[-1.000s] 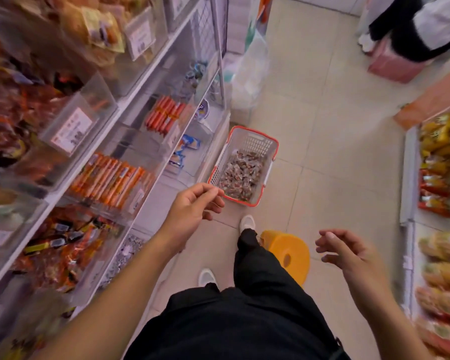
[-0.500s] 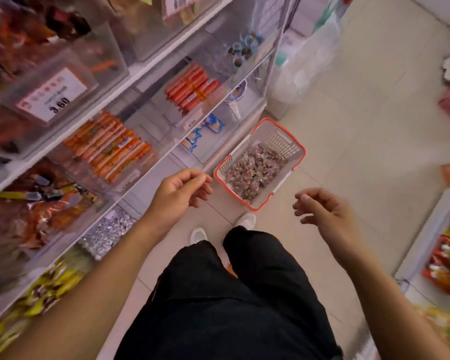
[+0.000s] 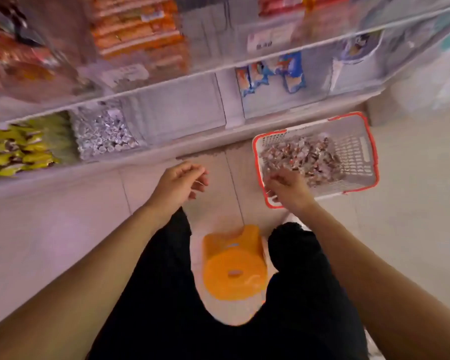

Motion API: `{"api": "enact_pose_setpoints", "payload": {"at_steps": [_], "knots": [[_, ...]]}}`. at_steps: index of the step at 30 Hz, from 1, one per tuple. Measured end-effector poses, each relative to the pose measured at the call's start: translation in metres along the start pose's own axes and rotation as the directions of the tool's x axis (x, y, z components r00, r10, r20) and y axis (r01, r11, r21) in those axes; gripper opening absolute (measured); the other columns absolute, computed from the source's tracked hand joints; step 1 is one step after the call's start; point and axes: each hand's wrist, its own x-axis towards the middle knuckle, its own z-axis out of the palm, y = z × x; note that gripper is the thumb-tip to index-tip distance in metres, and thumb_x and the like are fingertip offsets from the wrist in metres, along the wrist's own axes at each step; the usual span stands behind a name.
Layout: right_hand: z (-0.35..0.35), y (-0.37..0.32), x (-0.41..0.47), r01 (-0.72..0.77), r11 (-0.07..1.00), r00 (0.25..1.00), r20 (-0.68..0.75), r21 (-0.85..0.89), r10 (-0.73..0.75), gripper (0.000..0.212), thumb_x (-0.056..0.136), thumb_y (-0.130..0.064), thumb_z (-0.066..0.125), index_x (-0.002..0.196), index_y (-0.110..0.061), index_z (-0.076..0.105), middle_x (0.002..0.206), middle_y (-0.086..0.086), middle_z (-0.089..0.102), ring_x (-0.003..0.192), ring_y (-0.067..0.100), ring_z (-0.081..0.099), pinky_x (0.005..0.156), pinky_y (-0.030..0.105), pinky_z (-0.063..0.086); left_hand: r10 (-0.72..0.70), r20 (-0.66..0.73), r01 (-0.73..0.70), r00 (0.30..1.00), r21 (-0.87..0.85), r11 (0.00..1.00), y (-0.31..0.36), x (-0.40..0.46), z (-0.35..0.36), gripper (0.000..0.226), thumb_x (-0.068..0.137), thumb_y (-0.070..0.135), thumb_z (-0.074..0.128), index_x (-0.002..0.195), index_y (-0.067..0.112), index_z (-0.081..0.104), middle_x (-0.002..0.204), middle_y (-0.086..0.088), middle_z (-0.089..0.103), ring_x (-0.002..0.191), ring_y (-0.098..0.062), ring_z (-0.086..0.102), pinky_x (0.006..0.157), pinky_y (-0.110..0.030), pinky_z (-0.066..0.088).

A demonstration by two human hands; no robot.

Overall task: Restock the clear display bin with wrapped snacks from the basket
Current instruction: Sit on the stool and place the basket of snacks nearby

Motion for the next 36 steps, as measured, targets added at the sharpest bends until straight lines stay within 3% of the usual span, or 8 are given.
{"api": "enact_pose_setpoints", "payload": {"at_steps": [6, 13, 17, 21, 24, 28, 31, 36], "knots": [[0.08, 0.171, 0.215, -0.174, 0.974, 0.982, -0.097, -0.142, 0.162, 0.042, 0.091, -0.033, 0.063, 0.125, -0.008, 0.054, 0.114, 0.013, 0.06, 0.1, 0.023, 0.056, 0.089, 0.039, 0.046, -0.212, 0.048, 0.21, 0.976, 0.056, 0.976, -0.186, 0.191, 0.083, 0.013, 0.101, 0.022, 0.055, 0.102, 0.018, 0.067, 0.094, -0.004, 0.072, 0.078, -0.014, 0.068, 0.06, -0.022, 0.051], [0.164, 0.241, 0.314, -0.18, 0.954, 0.921, -0.381, -0.239, 0.078, 0.045, 0.087, -0.049, 0.043, 0.114, -0.018, 0.063, 0.106, 0.012, 0.07, 0.101, 0.035, 0.064, 0.087, 0.038, 0.047, -0.223, 0.123, 0.223, 0.967, 0.012, 0.975, -0.292, 0.337, 0.119, 0.028, 0.101, 0.042, 0.05, 0.11, 0.022, 0.066, 0.11, -0.002, 0.071, 0.1, -0.019, 0.069, 0.085, -0.034, 0.057], [0.221, 0.217, 0.315, 0.119, 0.953, 0.988, 0.125, -0.279, -0.087, 0.04, 0.095, -0.048, 0.048, 0.084, -0.016, 0.068, 0.078, -0.004, 0.069, 0.083, 0.024, 0.064, 0.069, 0.029, 0.044, -0.26, -0.069, 0.262, 0.963, 0.026, 0.965, -0.298, 0.36, 0.05, 0.054, 0.098, 0.061, 0.039, 0.114, 0.017, 0.066, 0.108, 0.0, 0.069, 0.098, -0.018, 0.064, 0.083, -0.034, 0.05], [0.217, 0.185, 0.324, 0.403, 0.876, 0.832, 0.504, -0.265, -0.23, 0.026, 0.099, -0.028, 0.055, 0.107, -0.01, 0.072, 0.102, 0.007, 0.072, 0.09, 0.019, 0.066, 0.08, 0.036, 0.051, -0.245, -0.18, 0.244, 0.953, -0.027, 0.969, -0.299, 0.357, -0.02, 0.058, 0.093, 0.068, 0.041, 0.107, 0.019, 0.068, 0.102, -0.004, 0.07, 0.089, -0.021, 0.063, 0.08, -0.034, 0.046], [0.173, 0.158, 0.337, 0.574, 0.585, 0.778, 0.157, -0.573, -0.609, 0.021, 0.092, -0.018, 0.06, 0.106, -0.008, 0.073, 0.104, 0.014, 0.073, 0.098, 0.03, 0.067, 0.088, 0.04, 0.051, -0.086, -0.408, 0.111, 0.909, 0.039, 0.993, -0.323, 0.347, -0.034, 0.051, 0.095, 0.048, 0.057, 0.122, 0.006, 0.065, 0.12, -0.018, 0.067, 0.106, -0.031, 0.065, 0.087, -0.037, 0.051], [0.106, 0.177, 0.34, 0.098, 0.68, 0.631, -0.483, -0.727, -0.607, 0.049, 0.08, -0.034, 0.064, 0.122, -0.008, 0.058, 0.123, 0.019, 0.059, 0.114, 0.042, 0.053, 0.092, 0.05, 0.047, -0.084, -0.652, 0.224, 0.754, 0.136, 0.965, -0.375, 0.31, -0.06, 0.05, 0.096, 0.042, 0.055, 0.117, -0.002, 0.067, 0.11, -0.024, 0.069, 0.101, -0.037, 0.067, 0.085, -0.038, 0.051], [0.102, 0.209, 0.347, -0.122, 0.843, 0.893, -0.428, -0.524, -0.137, 0.061, 0.091, -0.048, 0.053, 0.126, 0.002, 0.057, 0.12, 0.023, 0.059, 0.108, 0.04, 0.059, 0.089, 0.046, 0.049, -0.165, -0.556, 0.147, 0.815, -0.078, 0.986, -0.401, 0.298, -0.073, 0.036, 0.099, 0.027, 0.053, 0.114, -0.003, 0.067, 0.073, -0.019, 0.061, 0.055, -0.03, 0.056, 0.058, -0.034, 0.048], [0.124, 0.207, 0.355, 0.053, 0.933, 0.926, -0.331, -0.356, -0.179, 0.048, 0.097, -0.032, 0.046, 0.1, 0.012, 0.064, 0.076, 0.027, 0.065, 0.063, 0.034, 0.062, 0.063, 0.038, 0.047, -0.113, -0.604, 0.137, 0.789, -0.007, 0.991, -0.433, 0.286, -0.087, 0.057, 0.103, 0.043, 0.038, 0.1, -0.007, 0.066, 0.073, -0.024, 0.065, 0.065, -0.034, 0.061, 0.079, -0.045, 0.057]]}}
